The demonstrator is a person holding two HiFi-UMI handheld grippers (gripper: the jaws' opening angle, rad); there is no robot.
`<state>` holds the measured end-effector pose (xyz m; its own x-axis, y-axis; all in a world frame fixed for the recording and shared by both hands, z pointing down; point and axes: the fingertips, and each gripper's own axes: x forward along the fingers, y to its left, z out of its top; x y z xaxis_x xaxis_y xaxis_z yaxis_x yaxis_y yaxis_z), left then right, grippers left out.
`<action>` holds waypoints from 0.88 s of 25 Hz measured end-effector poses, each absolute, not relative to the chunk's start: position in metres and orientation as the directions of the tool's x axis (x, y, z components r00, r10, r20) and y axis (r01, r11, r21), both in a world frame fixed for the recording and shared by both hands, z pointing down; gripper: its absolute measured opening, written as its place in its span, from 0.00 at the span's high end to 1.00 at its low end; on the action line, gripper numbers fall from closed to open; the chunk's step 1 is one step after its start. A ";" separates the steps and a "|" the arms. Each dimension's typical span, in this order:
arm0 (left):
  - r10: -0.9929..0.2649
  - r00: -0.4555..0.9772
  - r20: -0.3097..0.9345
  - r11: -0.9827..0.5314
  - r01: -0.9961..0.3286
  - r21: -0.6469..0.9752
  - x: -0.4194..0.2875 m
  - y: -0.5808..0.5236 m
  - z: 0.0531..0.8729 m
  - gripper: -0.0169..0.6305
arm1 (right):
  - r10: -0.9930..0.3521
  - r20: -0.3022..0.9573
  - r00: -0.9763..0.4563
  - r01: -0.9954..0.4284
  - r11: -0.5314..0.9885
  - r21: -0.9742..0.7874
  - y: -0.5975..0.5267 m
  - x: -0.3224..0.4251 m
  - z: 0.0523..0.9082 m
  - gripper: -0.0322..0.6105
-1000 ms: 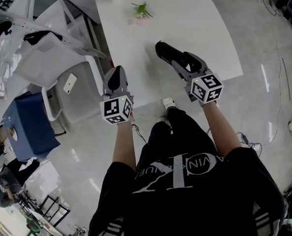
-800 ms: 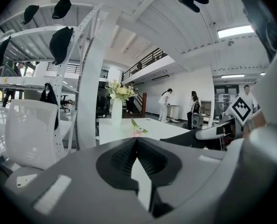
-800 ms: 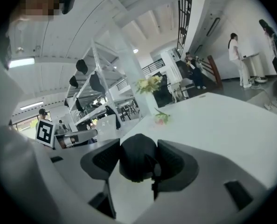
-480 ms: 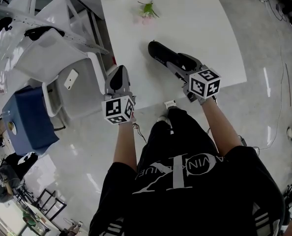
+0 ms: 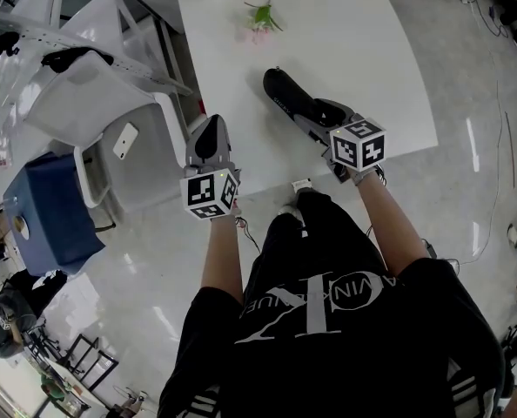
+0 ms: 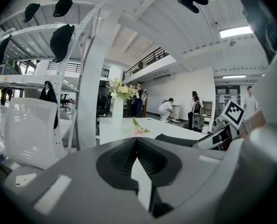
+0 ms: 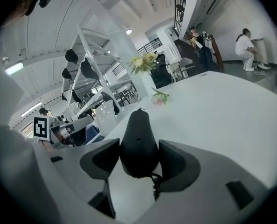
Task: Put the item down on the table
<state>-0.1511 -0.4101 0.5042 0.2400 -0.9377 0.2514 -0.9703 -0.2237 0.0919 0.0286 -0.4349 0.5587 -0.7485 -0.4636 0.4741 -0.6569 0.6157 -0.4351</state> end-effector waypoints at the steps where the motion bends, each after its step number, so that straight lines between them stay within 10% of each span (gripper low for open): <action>1: -0.938 0.240 0.251 -0.224 -0.970 0.093 -0.151 -0.410 0.504 0.95 | -0.462 0.484 -0.743 -0.661 0.620 -0.423 -0.435 0.029 0.560 0.56; 22: -0.936 0.244 0.253 -0.223 -0.969 0.108 -0.153 -0.408 0.503 0.96 | -0.516 0.483 -0.707 -0.704 0.582 -0.408 -0.448 0.050 0.555 0.56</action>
